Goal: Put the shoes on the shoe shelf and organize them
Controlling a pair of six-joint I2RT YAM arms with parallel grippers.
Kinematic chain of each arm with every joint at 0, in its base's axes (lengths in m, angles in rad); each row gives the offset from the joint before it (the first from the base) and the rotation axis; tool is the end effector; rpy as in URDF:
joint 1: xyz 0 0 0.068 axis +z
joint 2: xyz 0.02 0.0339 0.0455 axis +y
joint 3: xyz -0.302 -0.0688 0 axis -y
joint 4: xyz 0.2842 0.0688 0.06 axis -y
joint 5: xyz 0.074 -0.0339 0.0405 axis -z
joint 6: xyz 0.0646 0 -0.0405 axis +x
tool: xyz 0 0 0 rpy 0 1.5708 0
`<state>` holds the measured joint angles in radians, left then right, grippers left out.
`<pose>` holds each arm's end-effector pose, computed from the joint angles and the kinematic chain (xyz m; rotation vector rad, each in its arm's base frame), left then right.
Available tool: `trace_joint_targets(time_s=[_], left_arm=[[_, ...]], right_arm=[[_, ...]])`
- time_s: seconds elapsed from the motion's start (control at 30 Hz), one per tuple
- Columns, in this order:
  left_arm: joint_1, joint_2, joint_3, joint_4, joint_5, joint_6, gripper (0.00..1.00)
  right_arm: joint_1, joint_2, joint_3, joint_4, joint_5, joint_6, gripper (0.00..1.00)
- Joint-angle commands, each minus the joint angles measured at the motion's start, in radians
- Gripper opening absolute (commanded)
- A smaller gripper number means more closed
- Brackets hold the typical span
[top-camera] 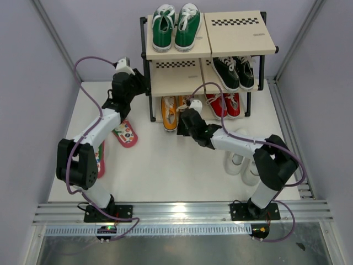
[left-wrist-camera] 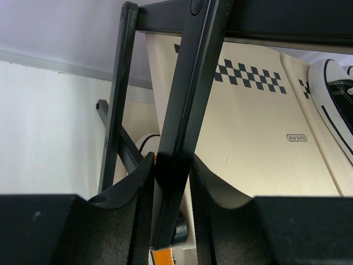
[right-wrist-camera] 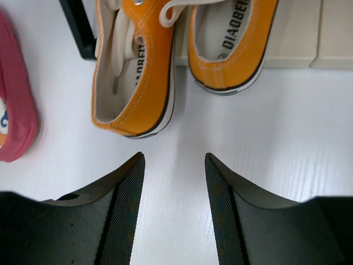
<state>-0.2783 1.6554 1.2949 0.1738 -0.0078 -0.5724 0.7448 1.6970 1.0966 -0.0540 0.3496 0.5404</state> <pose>0.4509 -0.1283 0.3446 -0.2692 1.7776 -0.6085 0.3336 0.2774 0.2201 -0.0337 2.1995 0.3379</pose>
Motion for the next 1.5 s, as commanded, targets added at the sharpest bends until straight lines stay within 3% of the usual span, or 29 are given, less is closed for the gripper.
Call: trace_joint_targets(time_s=[0.0, 0.17, 0.6, 0.9, 1.47], left_arm=[[-0.019, -0.028, -0.026, -0.073, 0.049, -0.034, 0.22], [-0.019, -0.029, -0.028, -0.080, 0.043, -0.029, 0.22], [-0.019, -0.039, -0.042, -0.091, 0.040, -0.011, 0.22], [-0.019, -0.040, -0.048, -0.083, 0.043, -0.009, 0.23], [-0.021, -0.029, -0.049, -0.076, 0.043, -0.009, 0.23]], right_arm=[[0.039, -0.034, -0.020, -0.014, 0.005, 0.050, 0.52], [0.105, 0.024, 0.041, -0.013, -0.006, 0.035, 0.52], [0.105, 0.252, 0.289, -0.079, 0.104, 0.016, 0.52], [0.085, 0.302, 0.353, -0.087, 0.200, 0.020, 0.51], [0.033, 0.334, 0.399, -0.075, 0.161, 0.001, 0.49]])
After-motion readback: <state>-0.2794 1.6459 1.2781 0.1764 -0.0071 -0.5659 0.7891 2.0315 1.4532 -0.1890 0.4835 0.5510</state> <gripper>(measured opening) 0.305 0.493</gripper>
